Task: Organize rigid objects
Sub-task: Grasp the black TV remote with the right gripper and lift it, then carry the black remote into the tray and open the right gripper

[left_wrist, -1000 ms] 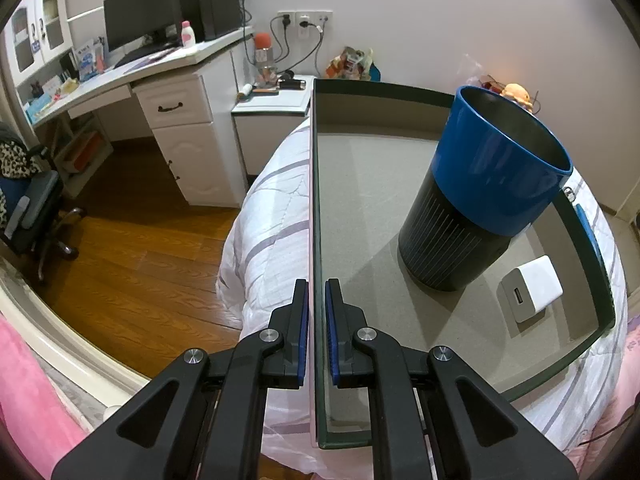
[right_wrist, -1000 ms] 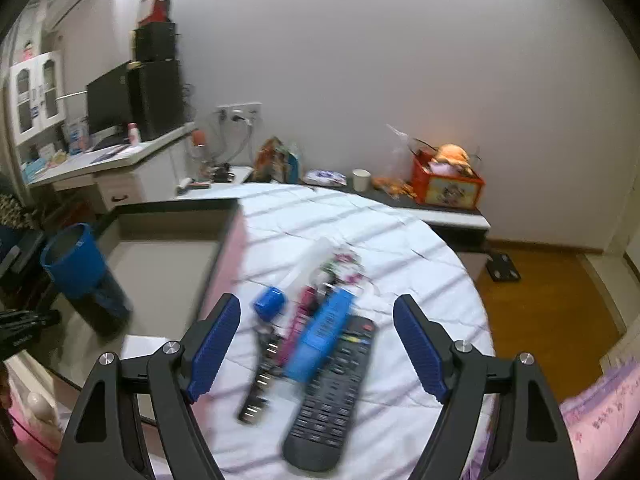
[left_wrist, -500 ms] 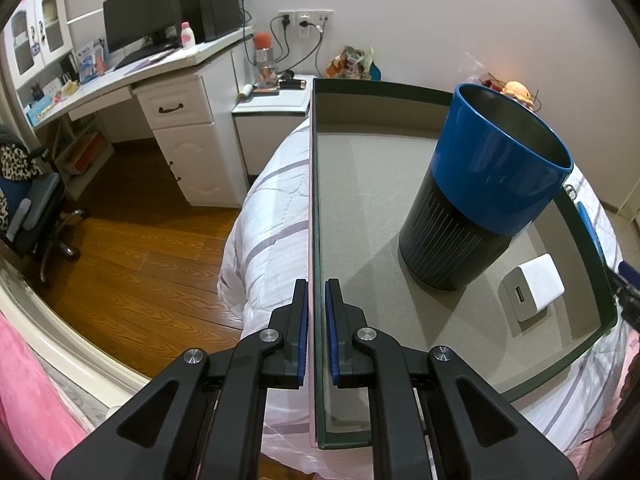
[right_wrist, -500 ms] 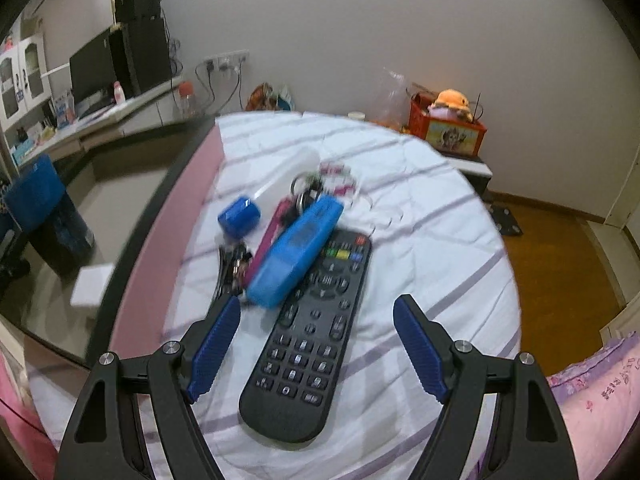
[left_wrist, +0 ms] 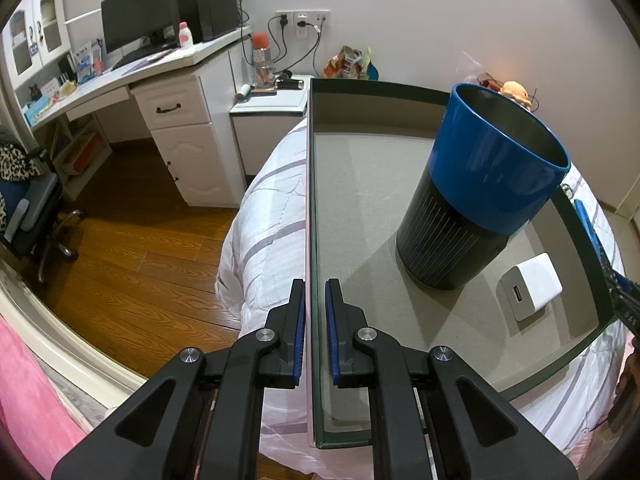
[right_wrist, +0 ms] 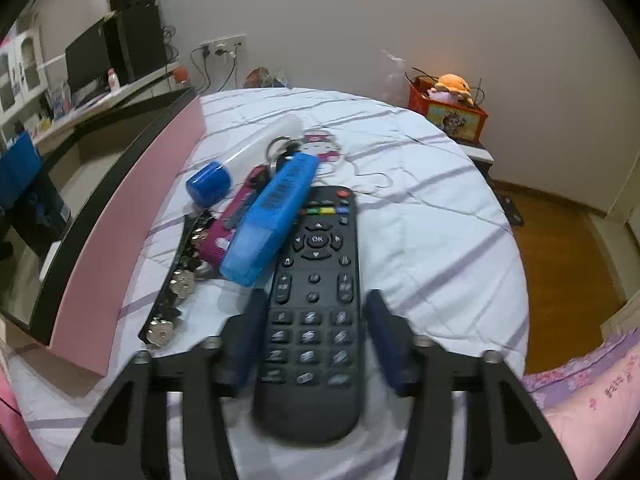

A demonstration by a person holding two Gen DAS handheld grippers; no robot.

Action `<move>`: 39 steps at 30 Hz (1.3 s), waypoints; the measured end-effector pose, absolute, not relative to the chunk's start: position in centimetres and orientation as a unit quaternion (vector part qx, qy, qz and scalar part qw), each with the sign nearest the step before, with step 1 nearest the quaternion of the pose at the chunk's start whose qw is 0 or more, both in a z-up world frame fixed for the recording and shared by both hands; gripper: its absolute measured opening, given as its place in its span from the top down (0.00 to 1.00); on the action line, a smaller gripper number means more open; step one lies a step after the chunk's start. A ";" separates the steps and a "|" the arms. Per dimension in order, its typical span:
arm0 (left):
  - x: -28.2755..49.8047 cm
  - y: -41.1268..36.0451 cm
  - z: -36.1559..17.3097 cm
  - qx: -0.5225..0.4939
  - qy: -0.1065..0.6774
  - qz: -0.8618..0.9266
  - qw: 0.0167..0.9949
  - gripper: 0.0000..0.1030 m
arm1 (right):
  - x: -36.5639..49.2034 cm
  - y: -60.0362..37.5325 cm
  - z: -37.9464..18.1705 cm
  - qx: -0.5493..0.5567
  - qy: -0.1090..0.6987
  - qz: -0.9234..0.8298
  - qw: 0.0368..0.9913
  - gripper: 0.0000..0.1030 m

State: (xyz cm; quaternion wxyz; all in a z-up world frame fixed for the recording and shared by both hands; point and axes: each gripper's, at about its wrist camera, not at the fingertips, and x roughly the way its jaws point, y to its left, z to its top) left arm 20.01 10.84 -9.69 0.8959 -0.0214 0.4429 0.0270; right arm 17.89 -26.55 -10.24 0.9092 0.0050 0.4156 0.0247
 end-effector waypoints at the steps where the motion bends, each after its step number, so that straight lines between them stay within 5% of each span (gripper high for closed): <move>1: 20.0 10.8 -9.7 -0.020 0.443 0.028 0.896 0.92 | 17.8 -26.8 -10.2 0.009 0.416 0.023 0.909 0.56; 12: 20.1 10.7 -9.7 -0.019 0.446 0.028 0.895 0.92 | 20.1 -27.1 -10.3 -0.015 0.426 0.016 0.904 0.48; 15: 20.2 10.7 -9.7 -0.020 0.446 0.028 0.894 0.92 | 20.7 -27.5 -10.4 0.000 0.423 0.032 0.906 0.57; 39: 20.3 10.5 -9.8 -0.022 0.445 0.022 0.895 0.92 | 18.9 -24.7 -3.2 0.006 0.331 0.080 0.940 0.57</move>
